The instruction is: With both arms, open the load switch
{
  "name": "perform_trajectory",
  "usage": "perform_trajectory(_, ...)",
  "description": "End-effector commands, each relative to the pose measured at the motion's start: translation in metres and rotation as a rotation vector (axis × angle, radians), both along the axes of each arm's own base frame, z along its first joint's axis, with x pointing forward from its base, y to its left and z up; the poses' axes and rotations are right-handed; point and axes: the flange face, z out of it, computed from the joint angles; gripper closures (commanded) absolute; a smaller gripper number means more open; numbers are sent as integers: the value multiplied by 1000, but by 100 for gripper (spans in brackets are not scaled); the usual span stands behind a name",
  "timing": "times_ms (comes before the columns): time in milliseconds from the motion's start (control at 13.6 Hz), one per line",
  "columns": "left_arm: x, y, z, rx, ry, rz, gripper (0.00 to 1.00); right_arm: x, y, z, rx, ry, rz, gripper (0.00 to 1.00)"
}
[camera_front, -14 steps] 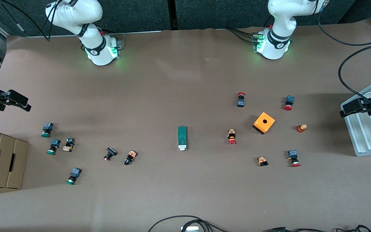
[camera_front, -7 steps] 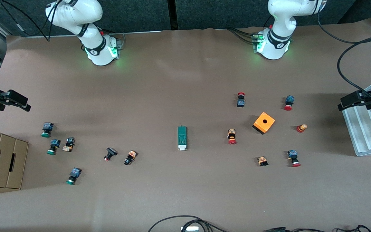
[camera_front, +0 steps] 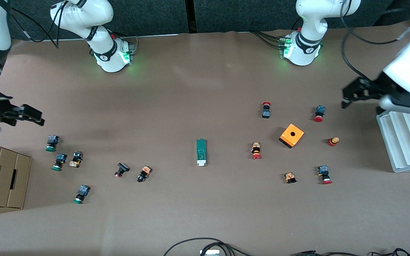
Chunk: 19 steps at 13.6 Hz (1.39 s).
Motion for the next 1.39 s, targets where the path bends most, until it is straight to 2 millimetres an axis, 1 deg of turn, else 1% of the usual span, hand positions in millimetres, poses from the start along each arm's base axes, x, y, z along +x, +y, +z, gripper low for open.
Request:
perform_trajectory(0,-1,-9,7,0,-29,-26,0,35,24,-15,77,27,-136,1)
perform_trajectory(73,-2,-24,8,-1,-49,-51,0,50,33,-22,108,35,-186,1)
perform_trajectory(147,-4,-38,8,8,-61,-71,0,60,45,-30,125,52,-225,1)
perform_trajectory(220,-6,-58,9,43,-92,-85,0,69,60,-36,134,64,-268,1)
perform_trajectory(294,-11,-82,10,64,-120,-78,0,77,78,-42,134,70,-314,1)
perform_trajectory(367,-12,-100,6,79,-138,-60,0,84,100,-45,127,73,-361,1)
perform_trajectory(440,-17,-127,-1,108,-156,-62,0,90,120,-52,117,79,-414,1)
perform_trajectory(514,-19,-148,-8,158,-180,-61,0,95,141,-58,118,83,-469,1)
perform_trajectory(587,-27,-171,-14,196,-200,-54,0,101,160,-66,119,88,-525,1)
perform_trajectory(661,-32,-191,-26,212,-201,-35,0,105,179,-73,115,87,-574,1)
perform_trajectory(807,-42,-230,-41,209,-225,25,0,110,204,-86,132,87,-658,1)
perform_trajectory(881,-48,-250,-52,218,-244,57,0,112,210,-88,159,90,-688,1)
perform_trajectory(1028,-64,-290,-70,233,-288,88,0,113,211,-89,170,85,-687,1)
perform_trajectory(1101,-71,-304,-77,219,-306,112,0,113,208,-88,171,83,-689,1)
perform_trajectory(1174,-82,-322,-85,197,-326,134,0,114,204,-87,173,82,-684,1)
perform_trajectory(1321,-100,-347,-94,159,-373,166,0,114,197,-84,174,80,-675,1)
